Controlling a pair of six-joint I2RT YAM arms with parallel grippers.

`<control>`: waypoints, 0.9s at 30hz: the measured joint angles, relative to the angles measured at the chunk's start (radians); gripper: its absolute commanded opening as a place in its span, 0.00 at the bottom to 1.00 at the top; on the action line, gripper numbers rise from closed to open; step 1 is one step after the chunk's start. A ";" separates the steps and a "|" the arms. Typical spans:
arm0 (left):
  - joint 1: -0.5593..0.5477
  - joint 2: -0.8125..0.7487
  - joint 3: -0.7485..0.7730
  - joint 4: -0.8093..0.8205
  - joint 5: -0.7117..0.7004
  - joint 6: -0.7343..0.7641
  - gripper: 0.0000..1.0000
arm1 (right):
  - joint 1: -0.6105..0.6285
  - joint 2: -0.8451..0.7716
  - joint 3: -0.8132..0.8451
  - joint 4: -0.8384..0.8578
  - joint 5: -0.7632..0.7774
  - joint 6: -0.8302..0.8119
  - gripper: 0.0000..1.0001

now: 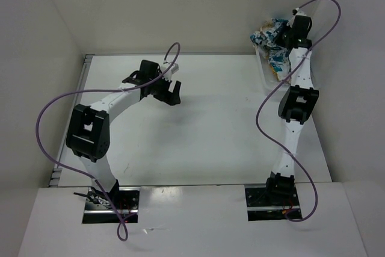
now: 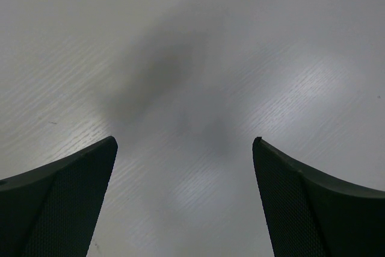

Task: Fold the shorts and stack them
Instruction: Grab the shorts from the pile, then move the shorts to the center of the board

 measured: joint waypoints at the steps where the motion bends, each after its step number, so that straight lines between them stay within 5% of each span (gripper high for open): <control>1: 0.000 -0.009 0.000 0.000 -0.012 0.000 1.00 | 0.003 -0.013 0.013 -0.003 0.023 -0.009 0.00; 9: 0.000 -0.195 -0.037 0.057 -0.145 0.001 1.00 | 0.144 -0.329 0.011 -0.049 0.275 -0.085 0.00; 14: 0.000 -0.427 -0.155 0.094 -0.206 0.000 1.00 | 0.447 -0.618 0.019 0.006 0.480 -0.211 0.00; 17: 0.011 -0.566 -0.229 0.111 -0.227 0.001 1.00 | 0.650 -0.687 0.163 0.030 0.483 -0.256 0.00; 18: 0.021 -0.603 -0.246 0.113 -0.227 0.001 1.00 | 0.678 -0.706 0.198 0.034 0.451 -0.247 0.04; 22: 0.137 -0.761 -0.296 0.101 -0.225 0.001 1.00 | 0.645 -0.774 0.194 0.050 0.290 -0.176 0.67; 27: 0.313 -0.985 -0.383 0.092 -0.194 0.000 1.00 | 0.645 -0.794 -0.077 0.089 0.034 -0.131 0.82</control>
